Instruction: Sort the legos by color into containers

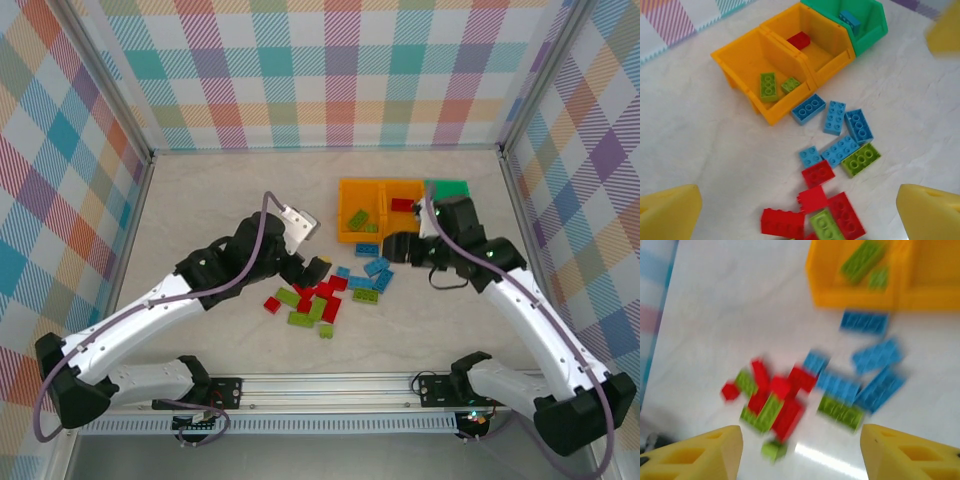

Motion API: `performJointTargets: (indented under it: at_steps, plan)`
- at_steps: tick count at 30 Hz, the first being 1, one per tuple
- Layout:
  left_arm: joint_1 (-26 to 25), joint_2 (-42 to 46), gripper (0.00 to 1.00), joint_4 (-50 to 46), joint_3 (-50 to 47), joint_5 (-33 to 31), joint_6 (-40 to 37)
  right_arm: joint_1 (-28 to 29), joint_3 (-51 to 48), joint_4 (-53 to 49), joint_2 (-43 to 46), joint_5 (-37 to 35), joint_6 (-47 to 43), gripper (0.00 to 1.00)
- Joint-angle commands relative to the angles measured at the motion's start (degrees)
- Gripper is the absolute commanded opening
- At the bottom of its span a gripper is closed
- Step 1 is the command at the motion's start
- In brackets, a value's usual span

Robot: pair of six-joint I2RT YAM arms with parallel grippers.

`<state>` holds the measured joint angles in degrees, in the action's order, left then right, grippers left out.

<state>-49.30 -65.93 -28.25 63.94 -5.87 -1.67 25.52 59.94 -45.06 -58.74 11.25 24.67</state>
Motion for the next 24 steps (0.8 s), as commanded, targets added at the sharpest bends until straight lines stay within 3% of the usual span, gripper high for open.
performJointTargets:
  at_steps: [1,5,10,15,24]
  plan:
    - [-0.17,-5.7,0.99,0.77,2.68,1.32,20.45,3.85,-1.31,-12.37,1.26,-0.5,5.81,0.69]
    - [-4.53,-14.63,0.9,-3.0,7.22,-2.03,30.46,4.71,-2.75,-19.78,5.32,-2.05,9.67,0.71]
    - [-9.59,-24.53,0.84,-3.35,8.81,-3.73,37.41,4.69,-2.31,-26.86,10.38,-7.09,12.4,0.73]
    - [-13.65,-33.14,0.82,-2.94,11.75,-7.03,36.89,4.72,-1.67,-29.06,11.39,-9.27,12.98,0.73]
    - [-15.47,-43.77,0.82,-1.08,15.3,-7.01,35.53,4.71,-2.63,-28.71,12.72,-10.75,12.86,0.76]
